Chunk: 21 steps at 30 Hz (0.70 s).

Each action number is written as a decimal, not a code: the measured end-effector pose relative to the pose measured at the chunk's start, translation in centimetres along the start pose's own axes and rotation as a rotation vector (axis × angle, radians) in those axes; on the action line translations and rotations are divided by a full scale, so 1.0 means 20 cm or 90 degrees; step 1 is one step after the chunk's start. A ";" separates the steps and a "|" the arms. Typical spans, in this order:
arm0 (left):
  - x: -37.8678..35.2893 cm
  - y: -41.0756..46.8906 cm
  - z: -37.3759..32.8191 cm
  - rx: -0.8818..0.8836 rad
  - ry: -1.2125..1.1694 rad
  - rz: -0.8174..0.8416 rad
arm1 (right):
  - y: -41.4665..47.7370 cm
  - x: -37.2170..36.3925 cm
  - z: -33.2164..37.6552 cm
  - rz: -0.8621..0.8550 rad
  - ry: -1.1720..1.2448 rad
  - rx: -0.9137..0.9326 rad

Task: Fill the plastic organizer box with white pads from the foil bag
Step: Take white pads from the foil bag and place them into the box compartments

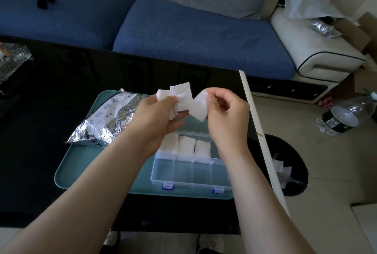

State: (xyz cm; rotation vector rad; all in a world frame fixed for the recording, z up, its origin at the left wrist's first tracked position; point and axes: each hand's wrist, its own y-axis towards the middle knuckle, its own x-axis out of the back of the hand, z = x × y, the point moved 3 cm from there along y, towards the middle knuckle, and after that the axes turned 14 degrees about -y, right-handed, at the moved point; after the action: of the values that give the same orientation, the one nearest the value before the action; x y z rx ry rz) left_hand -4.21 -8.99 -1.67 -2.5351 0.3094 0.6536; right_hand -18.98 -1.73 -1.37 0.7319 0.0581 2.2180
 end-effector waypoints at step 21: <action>-0.04 -0.07 0.01 0.050 0.150 0.209 | -0.02 -0.02 0.02 0.036 -0.121 0.118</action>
State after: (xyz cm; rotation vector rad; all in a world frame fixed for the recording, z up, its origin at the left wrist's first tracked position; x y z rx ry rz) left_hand -4.56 -7.60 -0.76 -2.5091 0.8298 0.4479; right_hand -18.41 -1.82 -1.33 1.0545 0.1517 2.2060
